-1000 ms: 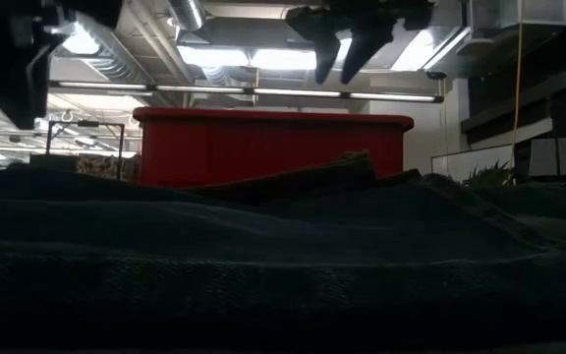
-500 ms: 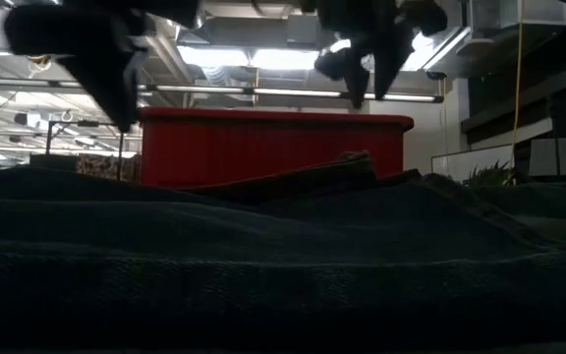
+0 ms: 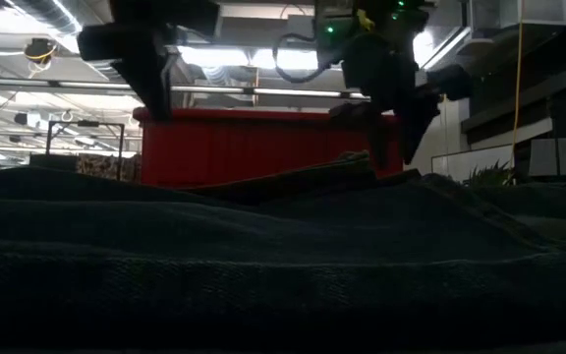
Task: Fold laundry
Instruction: Fold the dark blue pants
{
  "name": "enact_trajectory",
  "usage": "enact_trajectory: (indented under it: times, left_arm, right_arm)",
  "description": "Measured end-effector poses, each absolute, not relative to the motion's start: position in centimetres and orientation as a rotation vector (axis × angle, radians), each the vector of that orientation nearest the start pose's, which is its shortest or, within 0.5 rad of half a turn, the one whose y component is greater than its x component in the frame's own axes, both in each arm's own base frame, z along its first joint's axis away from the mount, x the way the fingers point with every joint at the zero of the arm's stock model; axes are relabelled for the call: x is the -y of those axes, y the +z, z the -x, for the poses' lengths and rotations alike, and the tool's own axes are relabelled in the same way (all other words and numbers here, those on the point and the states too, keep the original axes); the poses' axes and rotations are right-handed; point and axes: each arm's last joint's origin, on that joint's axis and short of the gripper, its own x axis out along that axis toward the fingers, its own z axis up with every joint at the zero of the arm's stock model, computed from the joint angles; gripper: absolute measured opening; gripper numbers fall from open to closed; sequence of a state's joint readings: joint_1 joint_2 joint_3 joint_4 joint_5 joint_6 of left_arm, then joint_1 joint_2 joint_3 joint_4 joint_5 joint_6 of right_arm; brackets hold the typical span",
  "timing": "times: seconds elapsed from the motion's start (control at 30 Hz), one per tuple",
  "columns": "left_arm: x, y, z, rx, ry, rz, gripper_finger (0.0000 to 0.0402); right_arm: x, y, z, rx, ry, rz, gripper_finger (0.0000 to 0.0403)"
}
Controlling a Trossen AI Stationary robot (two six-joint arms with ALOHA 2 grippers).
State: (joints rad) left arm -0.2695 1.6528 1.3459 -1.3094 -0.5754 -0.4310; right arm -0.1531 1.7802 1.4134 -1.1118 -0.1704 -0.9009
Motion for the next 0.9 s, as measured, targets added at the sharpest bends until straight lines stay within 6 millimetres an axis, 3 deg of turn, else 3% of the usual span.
enact_trajectory:
  times: [0.27,0.47,0.9]
  left_arm:
    - [2.6,26.9,-23.5,-1.168,0.544,-0.074,0.0078]
    - [1.7,25.9,-21.3,-1.113,0.494,0.041,0.0078]
    - [1.6,24.8,-21.2,-1.078,0.483,0.074,0.0078]
  right_arm:
    - [5.4,21.9,-34.1,-1.233,0.393,0.719,0.0161]
    - [5.3,21.0,-34.2,-1.207,0.394,0.679,0.0161]
    - [5.0,18.9,-34.4,-1.084,0.373,0.573,0.0161]
